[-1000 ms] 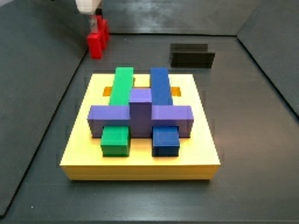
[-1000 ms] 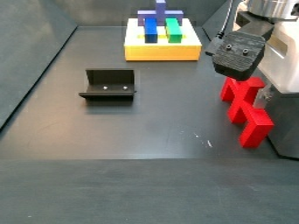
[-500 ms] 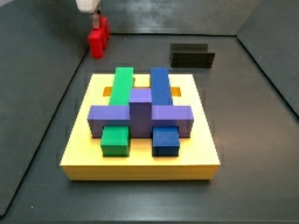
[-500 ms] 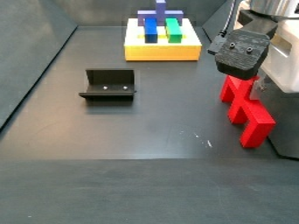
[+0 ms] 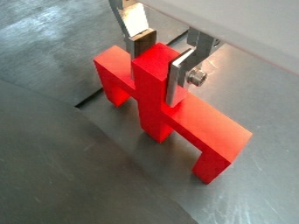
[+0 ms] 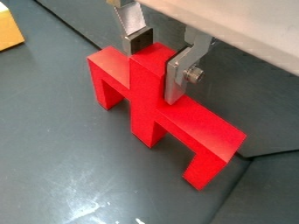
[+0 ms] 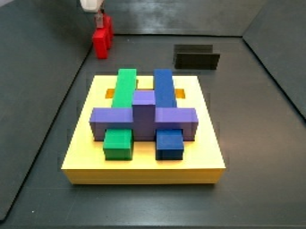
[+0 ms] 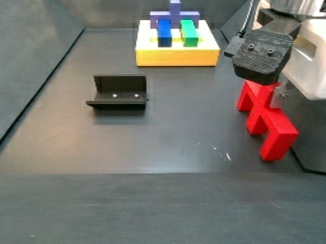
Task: Pick up the red object. Move up. Move to above the board. Insert the red object.
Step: Pick up the red object, then move up.
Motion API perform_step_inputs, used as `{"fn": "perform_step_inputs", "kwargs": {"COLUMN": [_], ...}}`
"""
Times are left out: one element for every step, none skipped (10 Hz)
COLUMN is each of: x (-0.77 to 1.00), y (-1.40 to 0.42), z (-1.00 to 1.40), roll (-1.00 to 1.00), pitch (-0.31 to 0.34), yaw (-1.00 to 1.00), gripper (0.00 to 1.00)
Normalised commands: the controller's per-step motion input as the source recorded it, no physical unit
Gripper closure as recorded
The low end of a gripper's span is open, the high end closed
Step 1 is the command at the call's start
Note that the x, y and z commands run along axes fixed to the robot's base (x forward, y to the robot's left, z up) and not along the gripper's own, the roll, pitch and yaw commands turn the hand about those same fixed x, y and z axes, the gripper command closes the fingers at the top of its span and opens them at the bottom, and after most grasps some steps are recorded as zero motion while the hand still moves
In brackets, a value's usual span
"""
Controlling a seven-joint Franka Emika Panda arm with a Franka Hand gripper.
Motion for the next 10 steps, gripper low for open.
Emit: {"fn": "perform_step_inputs", "kwargs": {"x": [0.0,0.0,0.0,0.0,0.0,0.0,0.0,0.0,0.0,-0.07], "y": [0.0,0.0,0.0,0.0,0.0,0.0,0.0,0.0,0.0,0.01], "z": [0.0,0.0,0.0,0.0,0.0,0.0,0.0,0.0,0.83,0.79], "roll": [0.0,0.0,0.0,0.0,0.0,0.0,0.0,0.0,0.0,-0.01], "pitch": [0.0,0.0,0.0,0.0,0.0,0.0,0.0,0.0,0.0,0.053], "yaw": [0.0,0.0,0.0,0.0,0.0,0.0,0.0,0.0,0.0,-0.07], "gripper": [1.0,1.0,1.0,1.0,1.0,1.0,1.0,1.0,1.0,1.0]}}
